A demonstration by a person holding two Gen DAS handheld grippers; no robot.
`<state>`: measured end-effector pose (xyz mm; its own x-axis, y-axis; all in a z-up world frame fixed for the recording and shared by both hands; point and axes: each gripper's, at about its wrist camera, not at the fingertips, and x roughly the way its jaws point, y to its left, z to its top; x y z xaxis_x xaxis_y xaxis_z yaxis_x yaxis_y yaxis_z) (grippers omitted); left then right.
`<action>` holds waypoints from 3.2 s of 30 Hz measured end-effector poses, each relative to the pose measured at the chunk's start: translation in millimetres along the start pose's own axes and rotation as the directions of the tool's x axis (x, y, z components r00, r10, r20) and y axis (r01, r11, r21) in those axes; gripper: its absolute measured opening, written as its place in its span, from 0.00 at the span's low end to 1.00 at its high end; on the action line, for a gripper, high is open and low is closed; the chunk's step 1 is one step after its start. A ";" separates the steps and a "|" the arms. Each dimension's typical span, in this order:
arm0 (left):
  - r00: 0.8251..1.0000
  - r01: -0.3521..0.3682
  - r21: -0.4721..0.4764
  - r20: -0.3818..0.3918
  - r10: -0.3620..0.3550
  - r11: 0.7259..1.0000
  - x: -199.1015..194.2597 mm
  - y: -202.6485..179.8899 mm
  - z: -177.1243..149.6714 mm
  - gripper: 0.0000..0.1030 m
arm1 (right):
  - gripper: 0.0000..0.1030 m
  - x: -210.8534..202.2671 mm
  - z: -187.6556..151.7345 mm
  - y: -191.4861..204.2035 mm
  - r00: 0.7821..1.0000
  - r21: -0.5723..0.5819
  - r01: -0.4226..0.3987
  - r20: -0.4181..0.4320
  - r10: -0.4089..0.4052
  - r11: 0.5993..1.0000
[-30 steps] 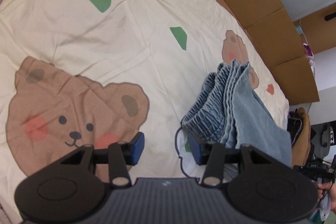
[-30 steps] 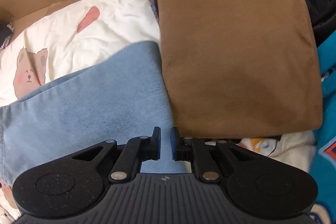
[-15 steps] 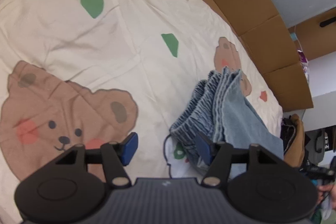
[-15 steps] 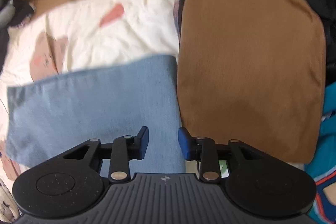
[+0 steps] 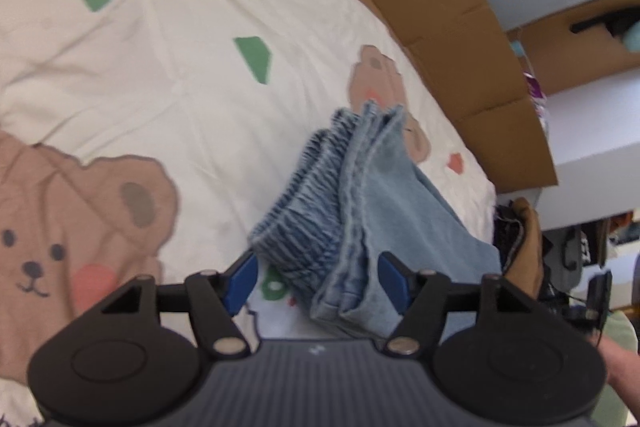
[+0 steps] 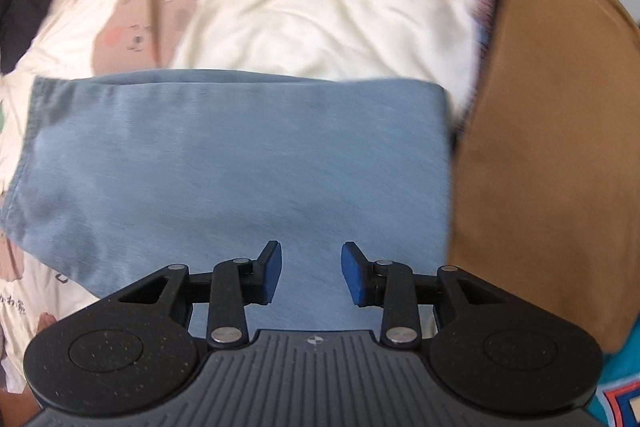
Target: Fold clothes
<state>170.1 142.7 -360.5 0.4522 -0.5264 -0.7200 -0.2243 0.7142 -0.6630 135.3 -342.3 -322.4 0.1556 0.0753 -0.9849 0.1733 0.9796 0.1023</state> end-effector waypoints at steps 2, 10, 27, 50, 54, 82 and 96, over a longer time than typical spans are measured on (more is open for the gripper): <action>1.000 0.023 0.016 -0.011 -0.022 1.000 4.5 -3.5 -1.1 0.69 | 0.39 2.9 5.6 18.0 1.000 -0.058 -0.013 0.003 0.013 0.998; 0.997 0.063 0.054 -0.045 -0.061 0.997 23.9 -9.7 -12.4 0.72 | 0.39 22.4 36.9 94.8 0.999 -0.313 -0.045 0.001 0.048 0.949; 0.987 0.140 -0.020 -0.073 -0.141 0.990 52.7 2.2 -21.9 0.72 | 0.39 41.9 107.6 223.7 0.973 -0.645 -0.142 0.050 0.227 0.751; 0.957 0.238 -0.097 -0.145 -0.250 0.967 29.0 23.0 -4.2 0.48 | 0.37 75.1 144.8 306.6 0.955 -0.841 -0.201 -0.054 0.293 0.502; 0.951 0.253 -0.115 -0.154 -0.269 0.961 24.6 25.5 -4.2 0.48 | 0.38 73.4 144.1 305.3 0.954 -0.846 -0.199 -0.053 0.295 0.495; 0.963 0.209 -0.185 -0.134 -0.235 0.960 42.3 33.7 -12.1 0.15 | 0.04 71.7 154.1 306.2 0.952 -0.860 -0.212 -0.074 0.297 0.464; 0.949 0.246 -0.219 -0.147 -0.281 0.944 72.3 40.0 -14.2 0.64 | 0.52 100.9 169.5 324.6 0.915 -0.824 -0.385 -0.282 0.289 0.414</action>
<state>181.6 126.6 -442.0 0.3654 -0.7674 -0.5268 -0.2902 0.4439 -0.8478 372.1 -48.3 -365.0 -0.0817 0.4051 -0.9106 -0.7900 0.5308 0.3070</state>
